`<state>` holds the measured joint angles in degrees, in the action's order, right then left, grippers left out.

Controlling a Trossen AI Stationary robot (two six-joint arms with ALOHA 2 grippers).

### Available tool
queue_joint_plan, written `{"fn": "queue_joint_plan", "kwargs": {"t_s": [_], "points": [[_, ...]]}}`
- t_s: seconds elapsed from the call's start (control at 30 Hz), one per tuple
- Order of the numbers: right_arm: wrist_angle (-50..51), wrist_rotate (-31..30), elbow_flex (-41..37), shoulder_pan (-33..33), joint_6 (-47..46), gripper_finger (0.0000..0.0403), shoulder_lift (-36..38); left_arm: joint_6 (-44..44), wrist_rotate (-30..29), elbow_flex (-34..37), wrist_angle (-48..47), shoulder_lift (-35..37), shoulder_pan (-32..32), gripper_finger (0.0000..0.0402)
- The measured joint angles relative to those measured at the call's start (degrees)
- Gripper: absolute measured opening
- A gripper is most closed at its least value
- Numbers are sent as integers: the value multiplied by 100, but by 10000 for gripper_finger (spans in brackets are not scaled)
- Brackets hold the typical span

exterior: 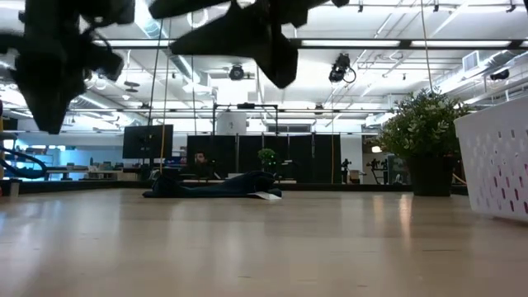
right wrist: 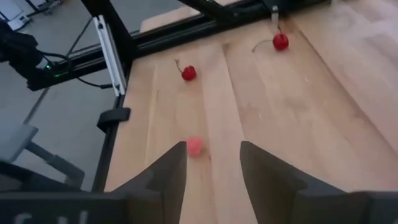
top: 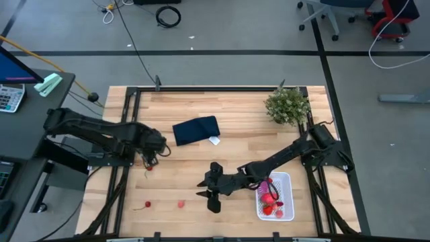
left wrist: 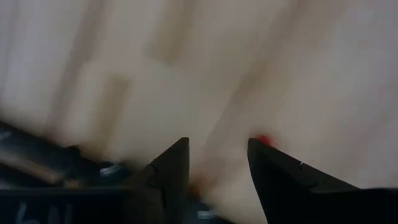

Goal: Pick and placing Produce into tupperware
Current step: Put the cherry into the white bin

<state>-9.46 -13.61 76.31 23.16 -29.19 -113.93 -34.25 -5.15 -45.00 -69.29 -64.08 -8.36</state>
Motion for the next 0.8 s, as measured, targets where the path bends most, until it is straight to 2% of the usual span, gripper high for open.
{"fn": "queue_joint_plan", "kwargs": {"t_s": [0.23,0.5,0.67,0.8], "points": [[104,0,4,0,439,157,104,158,658,-107,399,-106,-112,164],[387,-2,4,0,586,157,120,-732,707,275,552,-120,-421,178],[564,-1,4,-9,670,157,120,-1514,703,585,713,-120,-835,174],[578,0,4,-28,979,157,120,-1717,705,808,1121,-118,-1248,172]]}}
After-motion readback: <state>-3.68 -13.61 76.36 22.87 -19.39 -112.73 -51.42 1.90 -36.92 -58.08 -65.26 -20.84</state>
